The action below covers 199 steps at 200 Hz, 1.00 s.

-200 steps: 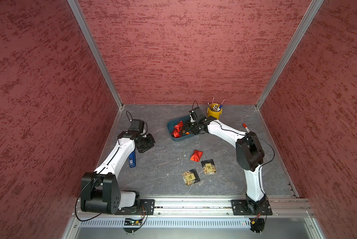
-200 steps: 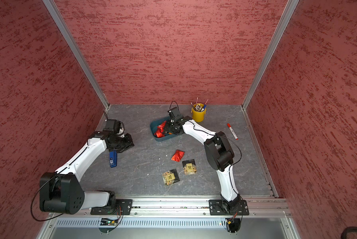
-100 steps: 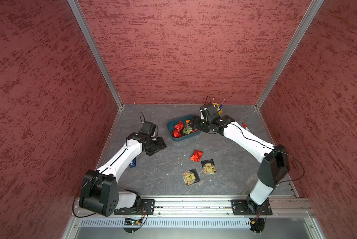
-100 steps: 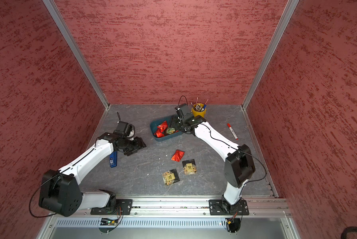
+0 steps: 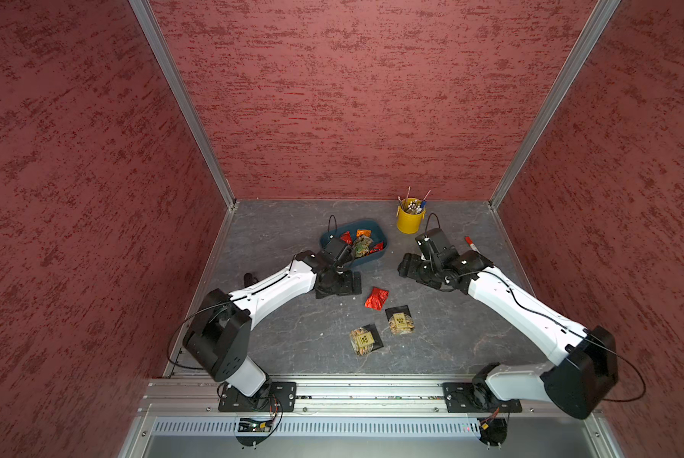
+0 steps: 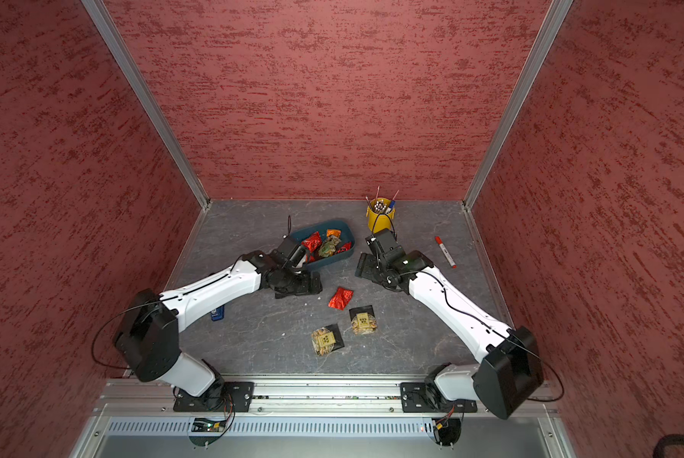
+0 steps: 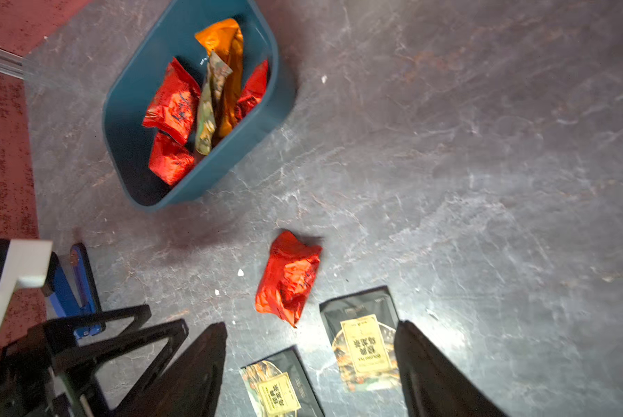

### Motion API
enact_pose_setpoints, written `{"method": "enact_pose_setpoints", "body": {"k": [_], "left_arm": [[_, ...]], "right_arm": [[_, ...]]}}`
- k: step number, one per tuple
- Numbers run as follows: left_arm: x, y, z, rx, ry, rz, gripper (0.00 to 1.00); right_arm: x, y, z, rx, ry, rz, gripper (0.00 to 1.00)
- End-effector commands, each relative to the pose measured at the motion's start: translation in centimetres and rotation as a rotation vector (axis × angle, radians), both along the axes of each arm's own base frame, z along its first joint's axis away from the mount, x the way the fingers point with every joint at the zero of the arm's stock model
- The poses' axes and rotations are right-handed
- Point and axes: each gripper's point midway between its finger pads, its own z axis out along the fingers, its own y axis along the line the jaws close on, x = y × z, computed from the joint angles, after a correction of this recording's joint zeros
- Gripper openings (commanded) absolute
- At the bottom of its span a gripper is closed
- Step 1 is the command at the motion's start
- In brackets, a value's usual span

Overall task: Put the tea bags into the storage box
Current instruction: Pick up the tea bag from the center of the board.

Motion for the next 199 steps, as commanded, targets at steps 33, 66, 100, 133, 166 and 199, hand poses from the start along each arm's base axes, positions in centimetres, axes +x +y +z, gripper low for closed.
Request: {"method": "enact_pose_setpoints", "body": {"k": [33, 66, 100, 133, 166, 199], "left_arm": [[1.2, -6.6, -0.8, 0.016, -0.058, -0.225, 1.00], [1.4, -7.5, -2.6, 0.047, -0.001, -0.242, 1.00], [1.4, -7.9, -3.9, 0.079, 0.033, -0.257, 0.98], [1.0, -7.9, -4.9, 0.107, 0.065, -0.269, 0.95], [0.5, -8.0, -5.2, 0.114, 0.078, -0.278, 0.91], [0.0, -8.6, -5.7, 0.121, 0.093, -0.296, 0.85]], "right_arm": [[-3.7, -3.3, -3.3, -0.015, 0.071, -0.101, 0.79], [-5.4, -4.6, -4.1, 0.010, 0.071, -0.143, 0.79], [-6.4, -5.8, -4.2, 0.000, 0.069, -0.159, 0.79], [-6.5, -5.7, -5.1, 0.011, 0.078, -0.154, 0.79], [-6.2, -5.0, -6.3, 0.014, 0.102, -0.137, 0.79], [-6.1, -5.0, -6.6, 0.014, 0.102, -0.133, 0.79]]}}
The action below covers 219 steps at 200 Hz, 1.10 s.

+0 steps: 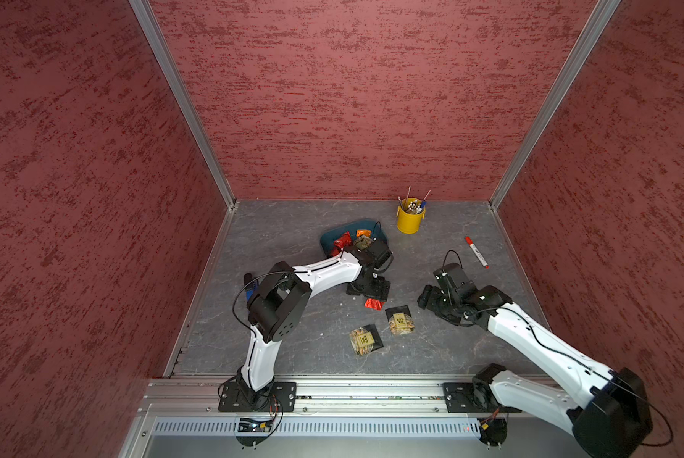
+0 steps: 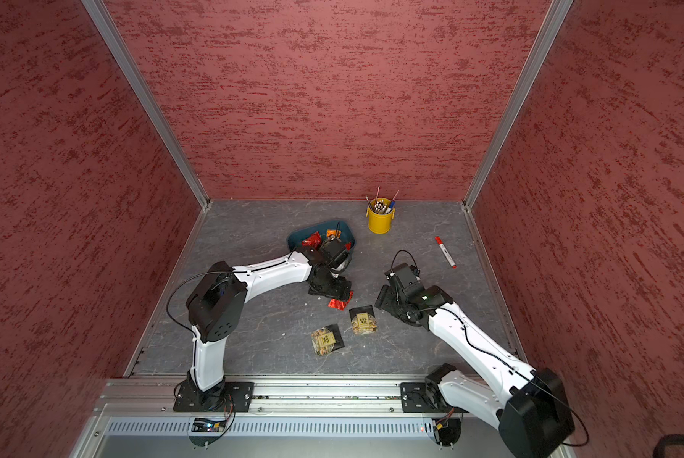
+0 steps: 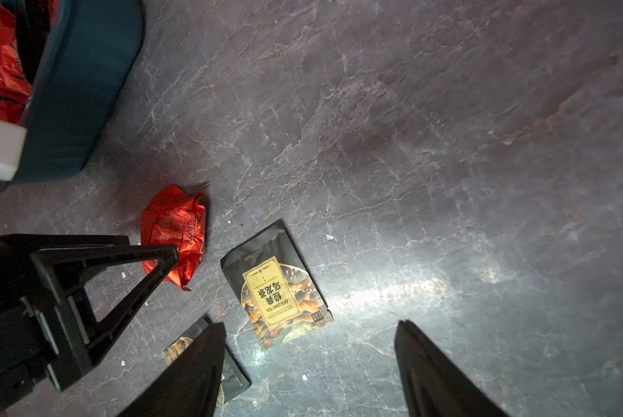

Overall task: Put the tea bags into the storage box
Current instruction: Pick up the tea bag from the center of the board.

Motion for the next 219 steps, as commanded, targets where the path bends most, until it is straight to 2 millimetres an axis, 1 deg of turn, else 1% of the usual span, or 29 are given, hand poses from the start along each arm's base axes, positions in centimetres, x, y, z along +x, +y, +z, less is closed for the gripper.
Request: {"method": "enact_pose_setpoints", "body": {"k": [1, 14, 31, 41, 51, 75, 100, 126, 145, 157, 177, 191, 219], "left_arm": [[-0.4, -0.7, -0.8, 0.015, 0.023, -0.032, 0.84], [-0.7, -1.0, -1.1, 0.020, 0.032, -0.039, 0.80], [-0.9, -1.3, -1.4, 0.021, 0.044, -0.041, 0.72], [-1.0, -1.4, -1.6, 0.024, 0.049, -0.042, 0.69], [-0.9, -1.5, -1.6, 0.026, 0.050, -0.040, 0.68], [-0.8, -1.6, -1.7, 0.039, 0.044, -0.039, 0.60], [-0.6, -1.8, -1.6, 0.040, 0.040, -0.038, 0.49], [-0.4, -1.9, -1.5, 0.040, 0.037, -0.039, 0.44], [-0.2, -1.8, -1.0, 0.042, 0.031, -0.036, 0.43], [0.2, -1.6, -0.1, 0.041, 0.010, -0.032, 0.43], [1.2, -1.1, 2.2, 0.020, -0.031, -0.012, 0.43], [2.4, -0.3, 4.1, 0.004, -0.057, 0.006, 0.43], [5.3, 2.1, 8.0, -0.026, -0.113, 0.052, 0.43]], "right_arm": [[0.4, 0.1, 0.0, 0.018, -0.021, -0.001, 0.79], [0.3, 0.0, -0.2, 0.020, -0.022, -0.005, 0.79], [0.1, -0.1, -0.5, 0.023, -0.017, -0.006, 0.79], [0.0, -0.2, -0.6, 0.024, -0.015, -0.007, 0.79], [-0.1, -0.3, -0.7, 0.025, -0.015, -0.008, 0.79], [-0.3, -0.4, -0.8, 0.028, -0.019, -0.010, 0.79], [-0.3, -0.4, -1.0, 0.031, -0.018, -0.011, 0.79], [-0.4, -0.3, -1.4, 0.040, -0.016, -0.013, 0.79], [-0.4, -0.3, -1.7, 0.045, -0.015, -0.017, 0.79], [-0.4, -0.3, -1.9, 0.048, -0.015, -0.021, 0.78], [-0.4, -0.3, -2.1, 0.050, -0.015, -0.023, 0.78], [-0.3, -0.2, -2.2, 0.052, -0.016, -0.023, 0.78], [-0.1, 0.0, -2.5, 0.055, -0.011, -0.021, 0.78]]}}
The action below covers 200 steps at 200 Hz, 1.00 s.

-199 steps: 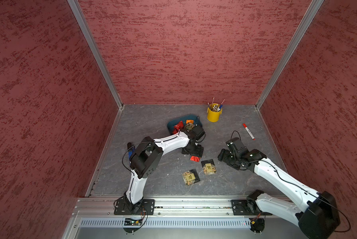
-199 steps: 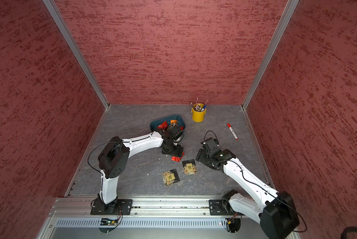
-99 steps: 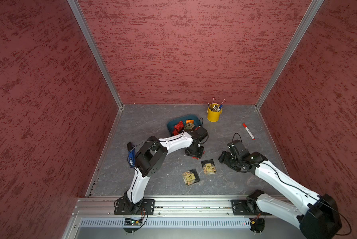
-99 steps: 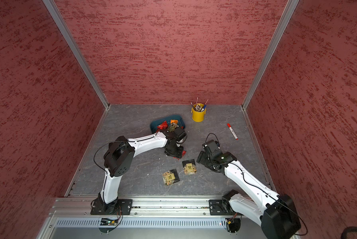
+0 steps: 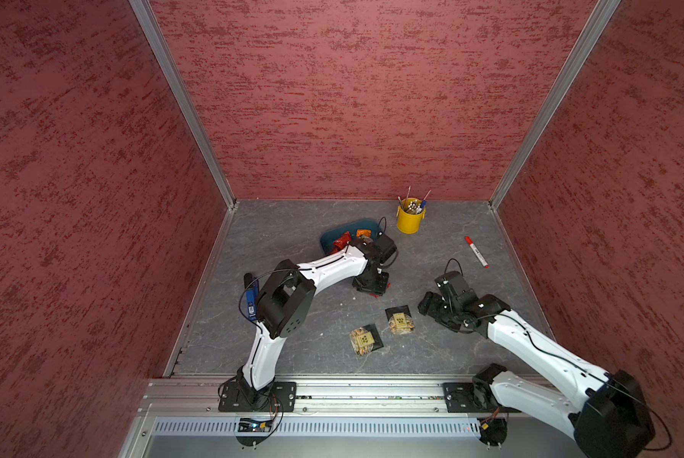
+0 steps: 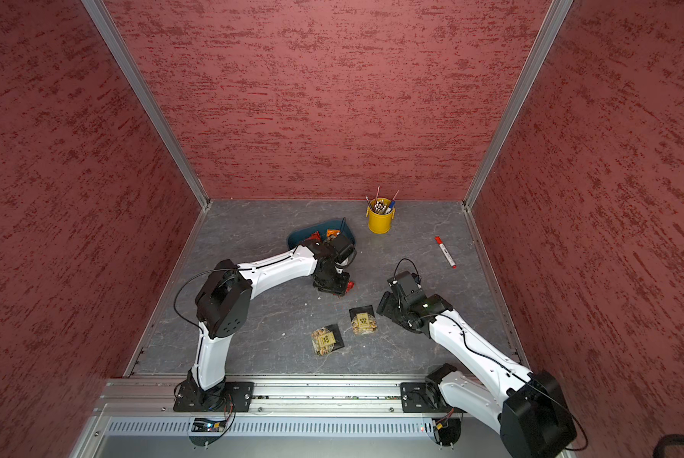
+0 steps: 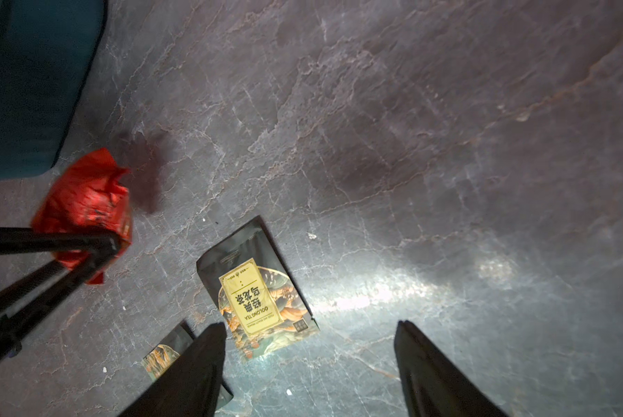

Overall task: Put the tea bags into the storage box
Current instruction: Pick up the tea bag from the center of the board, then place the tea bag in the storage box.

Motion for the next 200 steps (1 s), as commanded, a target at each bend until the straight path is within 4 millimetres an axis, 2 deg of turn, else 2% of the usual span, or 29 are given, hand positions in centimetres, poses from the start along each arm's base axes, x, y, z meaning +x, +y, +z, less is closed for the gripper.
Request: {"method": "enact_pose_setpoints", "body": {"k": [1, 13, 36, 65, 105, 125, 161, 200], "left_arm": [[3.2, 2.1, 5.7, -0.047, -0.107, 0.036, 0.43], [4.5, 3.0, 7.1, -0.062, -0.128, 0.050, 0.43], [7.0, 5.1, 8.1, -0.068, -0.145, 0.089, 0.43], [9.6, 7.1, 7.4, -0.068, -0.145, 0.134, 0.46], [12.3, 8.7, 5.9, -0.103, -0.132, 0.190, 0.49], [12.7, 8.7, 5.8, -0.107, -0.126, 0.188, 0.63], [12.5, 9.0, 6.8, -0.110, -0.159, 0.191, 0.86], [10.4, 8.7, 8.8, -0.109, -0.183, 0.178, 0.91]], "right_arm": [[0.6, 0.3, -0.1, 0.021, -0.012, -0.010, 0.78], [0.7, 0.4, -0.2, 0.024, -0.009, -0.011, 0.78], [1.0, 0.5, -0.3, 0.026, -0.009, -0.015, 0.78], [1.2, 0.7, -0.3, 0.027, -0.006, -0.011, 0.78], [1.1, 0.7, -0.7, 0.018, 0.008, -0.005, 0.78], [1.0, 0.6, -0.5, 0.014, 0.004, -0.006, 0.78], [0.8, 0.5, -0.8, 0.019, 0.005, -0.008, 0.78], [0.3, 0.7, -1.6, 0.041, 0.012, -0.002, 0.76]]}}
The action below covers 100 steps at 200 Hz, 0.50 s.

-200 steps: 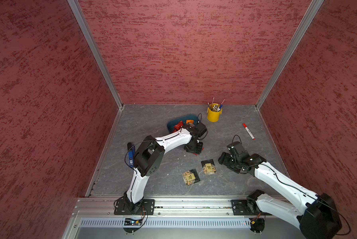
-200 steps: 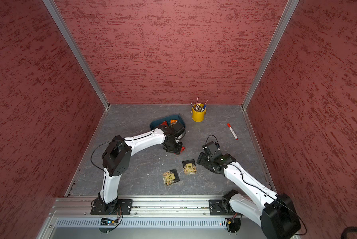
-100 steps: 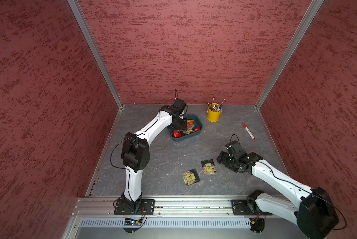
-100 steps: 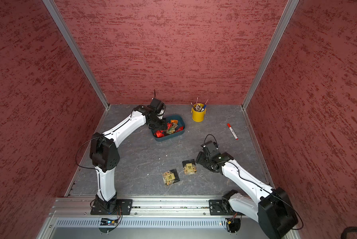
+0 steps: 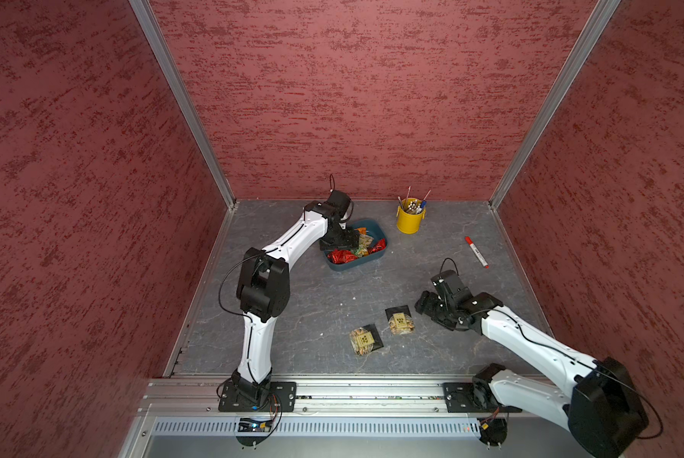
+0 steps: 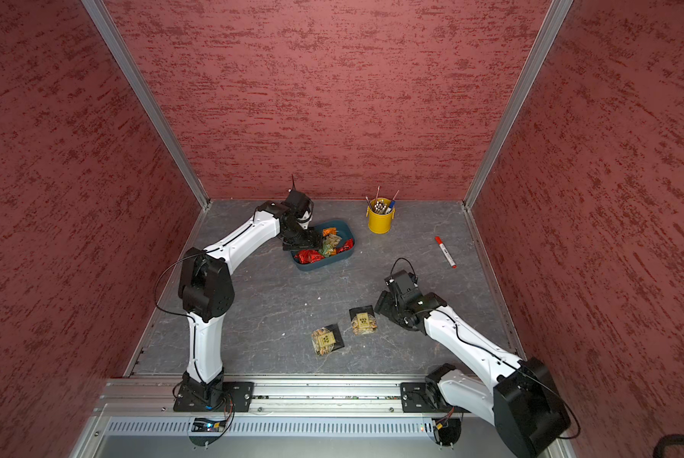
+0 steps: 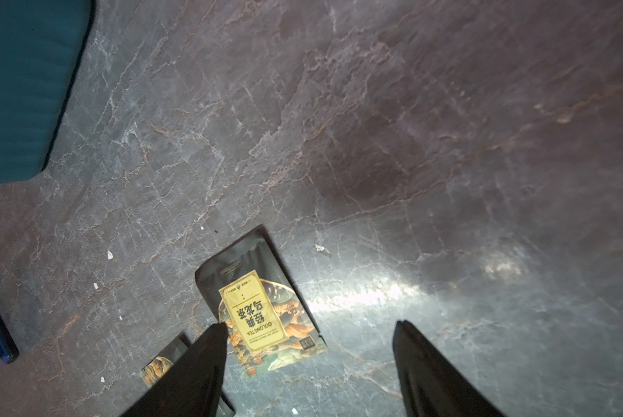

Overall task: Put the tea bags into the storage box
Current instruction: Place the tea bag in the storage box, then pick up the tea bag from the center of the board.

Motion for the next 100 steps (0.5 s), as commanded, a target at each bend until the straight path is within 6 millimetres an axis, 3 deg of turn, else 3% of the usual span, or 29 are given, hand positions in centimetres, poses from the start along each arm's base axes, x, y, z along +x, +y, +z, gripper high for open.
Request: {"method": "enact_pose_setpoints", "body": {"k": [1, 25, 63, 100], "left_arm": [[-1.4, -0.5, 3.5, -0.021, -0.072, -0.019, 0.92], [-4.0, -1.3, 4.5, -0.033, -0.081, -0.032, 0.94], [-9.2, -3.5, 3.6, -0.074, -0.006, -0.043, 0.96], [-13.4, -6.7, 1.0, -0.188, 0.092, -0.032, 0.95]], "right_arm": [[-0.1, 0.1, -0.2, 0.035, -0.012, -0.007, 0.76], [-0.4, 0.6, -0.5, 0.073, -0.029, 0.003, 0.72], [-0.4, 1.5, -1.0, 0.122, -0.044, 0.033, 0.49], [-0.1, 1.9, -0.9, 0.137, -0.066, 0.059, 0.07]]}}
